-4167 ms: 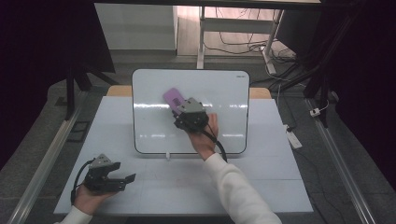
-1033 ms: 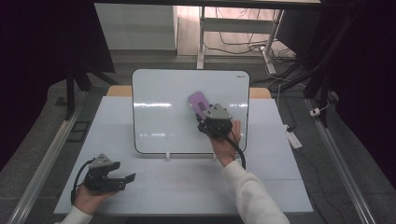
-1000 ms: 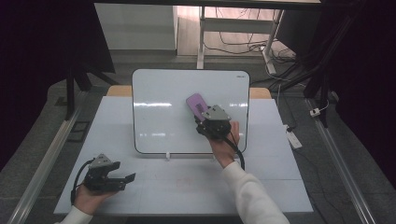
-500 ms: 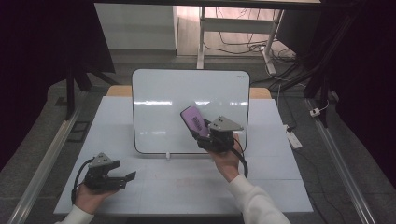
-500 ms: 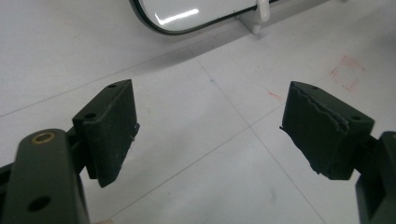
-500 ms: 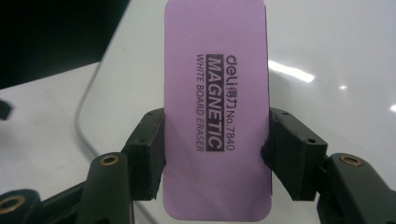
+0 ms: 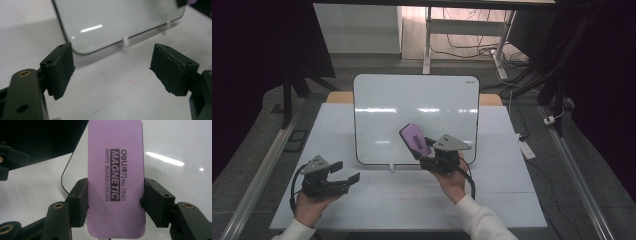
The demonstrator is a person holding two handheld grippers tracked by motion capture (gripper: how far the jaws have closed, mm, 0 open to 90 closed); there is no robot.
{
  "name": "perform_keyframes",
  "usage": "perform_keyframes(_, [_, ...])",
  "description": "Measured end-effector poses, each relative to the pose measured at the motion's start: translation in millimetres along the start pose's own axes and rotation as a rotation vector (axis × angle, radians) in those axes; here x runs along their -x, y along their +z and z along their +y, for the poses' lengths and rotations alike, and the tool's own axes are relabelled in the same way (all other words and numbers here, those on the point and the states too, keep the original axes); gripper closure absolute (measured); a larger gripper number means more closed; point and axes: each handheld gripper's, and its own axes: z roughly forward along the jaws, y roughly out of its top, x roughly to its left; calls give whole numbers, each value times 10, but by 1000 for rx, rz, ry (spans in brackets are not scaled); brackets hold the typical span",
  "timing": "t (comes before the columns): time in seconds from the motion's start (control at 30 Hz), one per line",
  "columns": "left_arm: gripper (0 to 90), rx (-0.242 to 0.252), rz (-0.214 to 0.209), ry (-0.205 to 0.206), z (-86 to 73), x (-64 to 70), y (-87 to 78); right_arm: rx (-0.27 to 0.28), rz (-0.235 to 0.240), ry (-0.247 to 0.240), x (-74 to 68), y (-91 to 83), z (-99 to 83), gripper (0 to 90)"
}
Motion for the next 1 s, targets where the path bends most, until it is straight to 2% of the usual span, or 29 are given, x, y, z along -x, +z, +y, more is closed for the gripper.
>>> perform_keyframes(0.07, [200,3,2,15,67,58,42,3,4,1,-29,13,-21,409])
perform_keyframes(0.3, [206,11,-45,56,278,242,201,-9,17,-17,-119,79,-80,409])
perform_keyframes(0.53, [213,29,-94,25,402,272,305,-12,22,-13,-145,105,-101,409])
perform_keyframes(1.0, [253,82,-156,36,670,456,504,25,30,-15,-226,121,-140,409])
